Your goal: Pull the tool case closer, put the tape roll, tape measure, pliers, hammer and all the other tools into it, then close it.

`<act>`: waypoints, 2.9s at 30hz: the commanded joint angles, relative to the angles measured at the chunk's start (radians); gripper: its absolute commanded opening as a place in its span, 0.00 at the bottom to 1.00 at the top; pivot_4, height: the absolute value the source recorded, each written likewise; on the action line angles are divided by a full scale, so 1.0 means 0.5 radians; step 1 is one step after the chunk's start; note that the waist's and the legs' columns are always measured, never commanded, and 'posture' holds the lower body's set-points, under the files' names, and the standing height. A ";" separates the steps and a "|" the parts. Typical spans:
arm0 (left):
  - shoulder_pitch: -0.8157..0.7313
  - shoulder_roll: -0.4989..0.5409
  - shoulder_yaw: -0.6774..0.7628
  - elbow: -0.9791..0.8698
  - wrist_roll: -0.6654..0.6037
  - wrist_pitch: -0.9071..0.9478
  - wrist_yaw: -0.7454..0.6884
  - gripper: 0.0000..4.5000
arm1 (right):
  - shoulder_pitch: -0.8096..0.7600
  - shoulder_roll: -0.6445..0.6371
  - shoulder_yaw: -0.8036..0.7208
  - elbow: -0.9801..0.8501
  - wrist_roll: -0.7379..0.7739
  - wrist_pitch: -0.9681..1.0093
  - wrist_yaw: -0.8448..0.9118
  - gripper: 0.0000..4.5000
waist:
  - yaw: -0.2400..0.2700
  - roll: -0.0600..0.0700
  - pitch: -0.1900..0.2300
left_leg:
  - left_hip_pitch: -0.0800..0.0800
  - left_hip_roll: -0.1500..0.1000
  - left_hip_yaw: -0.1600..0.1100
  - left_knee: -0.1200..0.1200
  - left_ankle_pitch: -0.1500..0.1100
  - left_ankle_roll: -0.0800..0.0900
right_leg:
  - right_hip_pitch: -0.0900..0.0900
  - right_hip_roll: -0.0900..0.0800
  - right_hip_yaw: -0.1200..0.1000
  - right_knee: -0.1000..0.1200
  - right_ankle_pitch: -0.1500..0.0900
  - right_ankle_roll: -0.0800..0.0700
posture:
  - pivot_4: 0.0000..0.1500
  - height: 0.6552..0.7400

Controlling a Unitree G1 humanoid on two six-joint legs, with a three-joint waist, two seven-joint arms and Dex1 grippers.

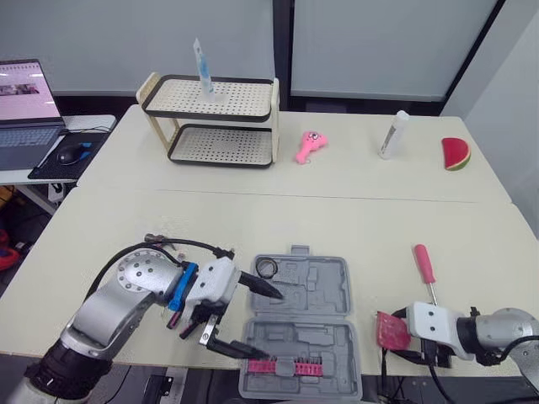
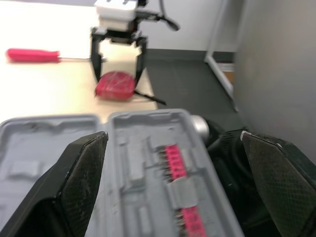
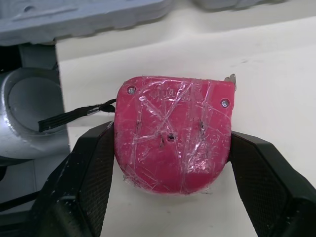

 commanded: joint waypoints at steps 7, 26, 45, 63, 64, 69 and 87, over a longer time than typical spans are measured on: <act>-0.104 0.101 0.171 0.088 0.093 0.076 0.163 1.00 | -1.022 -0.165 0.366 -0.442 0.130 0.968 0.236 0.71 | 0.003 -0.001 0.008 | -0.007 0.001 -0.003 -0.001 0.000 0.000 | -0.008 0.001 -0.001 -0.002 0.001 -0.001 | 1.00 0.94; -0.083 0.082 0.103 -0.077 0.184 0.138 0.350 1.00 | -2.046 0.342 1.402 0.237 -0.229 1.112 0.383 0.71 | 0.001 0.000 0.012 | -0.036 -0.003 -0.005 0.001 0.000 0.000 | -0.033 -0.005 -0.011 0.004 0.004 -0.003 | 1.00 0.94; -0.026 0.052 0.066 -0.041 0.243 0.048 0.341 1.00 | -2.122 0.554 1.461 0.512 -0.437 0.946 0.440 0.71 | 0.000 0.000 0.012 | -0.035 -0.003 -0.005 0.002 0.001 0.000 | -0.033 -0.005 -0.011 0.006 0.005 -0.003 | 1.00 0.94; 0.030 0.040 0.117 -0.050 0.192 0.067 0.345 1.00 | -2.018 0.486 1.073 0.224 -0.264 0.841 0.436 1.00 | 0.000 0.000 0.012 | -0.034 -0.003 -0.006 0.003 0.001 0.000 | -0.033 -0.005 -0.011 0.010 0.005 -0.003 | 1.00 0.94; 0.033 0.040 0.123 -0.052 0.184 0.072 0.347 1.00 | -1.990 0.488 1.029 0.207 -0.236 0.802 0.421 1.00 | 0.000 0.000 0.011 | -0.034 -0.003 -0.006 0.003 0.001 0.000 | -0.033 -0.005 -0.012 0.010 0.005 -0.003 | 1.00 0.94; 0.032 0.026 0.167 -0.048 0.109 0.116 0.352 1.00 | -1.727 0.484 0.747 0.156 -0.043 0.628 0.357 1.00 | 0.004 -0.001 0.011 | -0.034 -0.003 -0.007 0.006 0.001 0.000 | -0.032 -0.005 -0.013 0.015 0.004 -0.003 | 1.00 0.94; -0.058 0.044 0.175 -0.038 0.016 0.192 0.315 1.00 | -1.451 0.543 0.639 0.193 0.039 0.582 0.095 0.24 | 0.000 -0.001 0.011 | -0.023 -0.001 -0.004 0.003 0.001 0.000 | -0.030 -0.001 -0.005 0.018 0.004 -0.004 | 1.00 0.94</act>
